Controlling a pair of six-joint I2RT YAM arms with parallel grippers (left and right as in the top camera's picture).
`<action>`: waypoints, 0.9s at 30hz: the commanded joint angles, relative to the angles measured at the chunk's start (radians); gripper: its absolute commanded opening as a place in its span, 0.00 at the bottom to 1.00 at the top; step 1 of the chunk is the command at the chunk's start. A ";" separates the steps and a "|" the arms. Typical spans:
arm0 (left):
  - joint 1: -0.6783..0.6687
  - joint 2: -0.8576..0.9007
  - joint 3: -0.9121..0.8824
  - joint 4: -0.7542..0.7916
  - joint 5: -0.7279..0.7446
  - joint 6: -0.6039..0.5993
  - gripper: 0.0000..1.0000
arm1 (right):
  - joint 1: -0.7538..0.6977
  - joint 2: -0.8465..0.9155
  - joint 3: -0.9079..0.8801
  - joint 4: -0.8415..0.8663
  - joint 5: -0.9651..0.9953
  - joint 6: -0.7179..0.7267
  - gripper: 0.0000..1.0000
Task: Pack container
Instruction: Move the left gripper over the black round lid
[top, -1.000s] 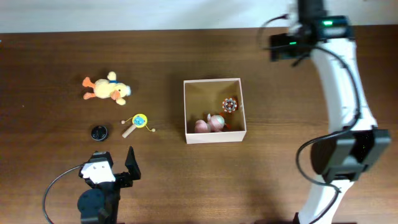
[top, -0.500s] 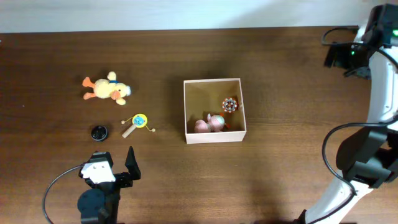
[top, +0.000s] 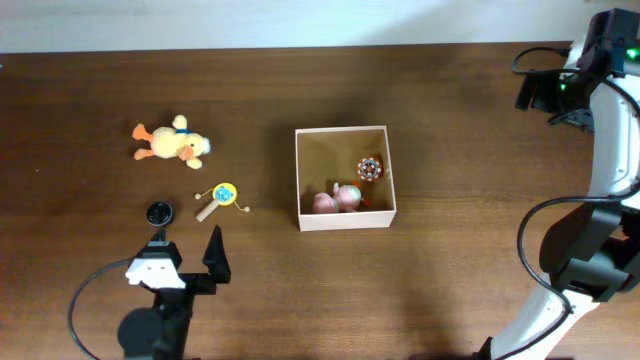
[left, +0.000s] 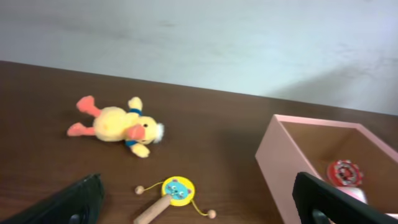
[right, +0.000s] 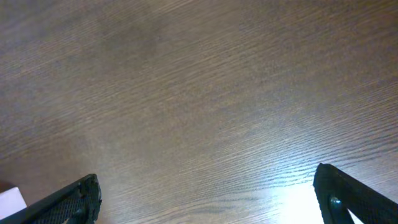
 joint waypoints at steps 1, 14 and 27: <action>0.006 0.129 0.125 0.006 0.039 -0.012 0.99 | 0.004 0.007 -0.009 0.002 -0.013 0.005 0.99; 0.006 1.017 0.882 -0.327 0.042 0.129 0.99 | 0.004 0.007 -0.009 0.002 -0.013 0.004 0.99; 0.006 1.497 1.285 -0.764 0.105 0.129 0.99 | 0.004 0.007 -0.009 0.002 -0.013 0.004 0.99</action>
